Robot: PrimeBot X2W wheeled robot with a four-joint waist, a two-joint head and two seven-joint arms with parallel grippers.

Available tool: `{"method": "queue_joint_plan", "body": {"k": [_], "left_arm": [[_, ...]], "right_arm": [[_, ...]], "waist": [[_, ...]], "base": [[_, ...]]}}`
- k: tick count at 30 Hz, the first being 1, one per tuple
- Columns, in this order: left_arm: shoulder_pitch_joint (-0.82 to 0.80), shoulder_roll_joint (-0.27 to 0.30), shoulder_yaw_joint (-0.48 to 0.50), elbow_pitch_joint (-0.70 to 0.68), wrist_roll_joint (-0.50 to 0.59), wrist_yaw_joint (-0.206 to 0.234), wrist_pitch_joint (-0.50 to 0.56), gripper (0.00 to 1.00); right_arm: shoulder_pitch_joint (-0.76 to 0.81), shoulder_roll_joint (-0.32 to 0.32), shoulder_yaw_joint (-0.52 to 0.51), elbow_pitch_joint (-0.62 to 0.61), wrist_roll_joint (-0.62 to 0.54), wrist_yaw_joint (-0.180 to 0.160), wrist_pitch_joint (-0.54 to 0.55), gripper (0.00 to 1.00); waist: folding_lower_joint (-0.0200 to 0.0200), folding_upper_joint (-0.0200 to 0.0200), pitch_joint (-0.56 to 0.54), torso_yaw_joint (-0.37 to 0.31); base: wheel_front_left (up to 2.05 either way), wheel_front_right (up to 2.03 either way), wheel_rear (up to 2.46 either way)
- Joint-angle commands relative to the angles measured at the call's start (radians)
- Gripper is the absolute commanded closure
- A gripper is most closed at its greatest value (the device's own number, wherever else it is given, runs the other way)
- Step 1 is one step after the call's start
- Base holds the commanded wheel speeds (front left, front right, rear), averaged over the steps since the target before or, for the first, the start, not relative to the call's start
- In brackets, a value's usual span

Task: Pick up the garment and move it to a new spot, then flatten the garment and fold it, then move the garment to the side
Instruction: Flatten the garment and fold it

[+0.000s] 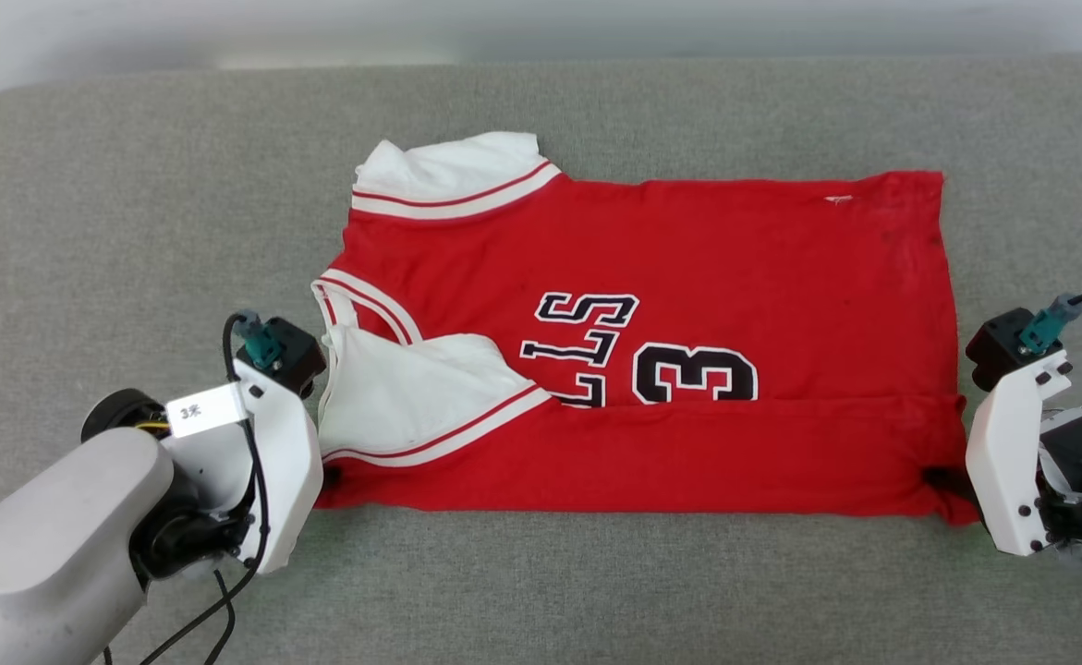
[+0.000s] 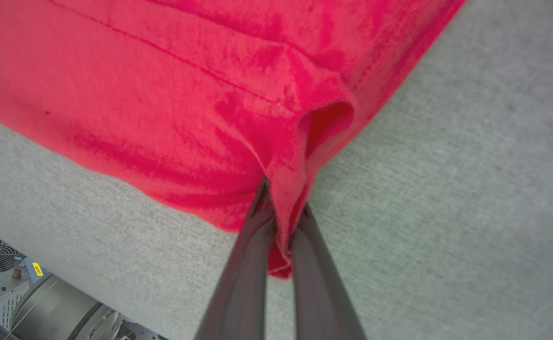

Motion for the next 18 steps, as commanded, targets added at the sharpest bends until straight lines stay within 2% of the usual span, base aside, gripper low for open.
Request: {"method": "queue_joint_plan", "body": {"k": [1,4,11,18], "left_arm": [[0.025,0.006,0.002,0.000,-0.009,-0.002,-0.017,1.00],[0.043,0.016,0.005,-0.010,-0.018,-0.001,-0.029,1.00],[0.128,0.078,-0.007,-0.086,-0.045,0.015,-0.035,1.00],[0.237,0.125,-0.039,-0.194,-0.066,0.057,-0.036,1.00]], "right_arm": [[0.005,-0.003,0.017,0.004,0.011,0.001,-0.019,1.00],[0.004,-0.030,0.020,-0.015,0.022,0.001,-0.039,1.00],[0.068,-0.132,0.039,-0.103,0.066,0.000,-0.085,1.00],[0.193,-0.220,0.047,-0.187,0.095,0.000,-0.110,1.00]], "waist": [[0.0000,0.0000,-0.042,-0.004],[0.0000,0.0000,-0.071,-0.005],[0.0000,0.0000,-0.160,-0.002],[0.0000,0.0000,-0.186,-0.001]], "base": [[0.00,0.00,0.00],[0.00,0.00,0.00],[0.00,0.00,0.00],[0.00,0.00,0.00]]}}
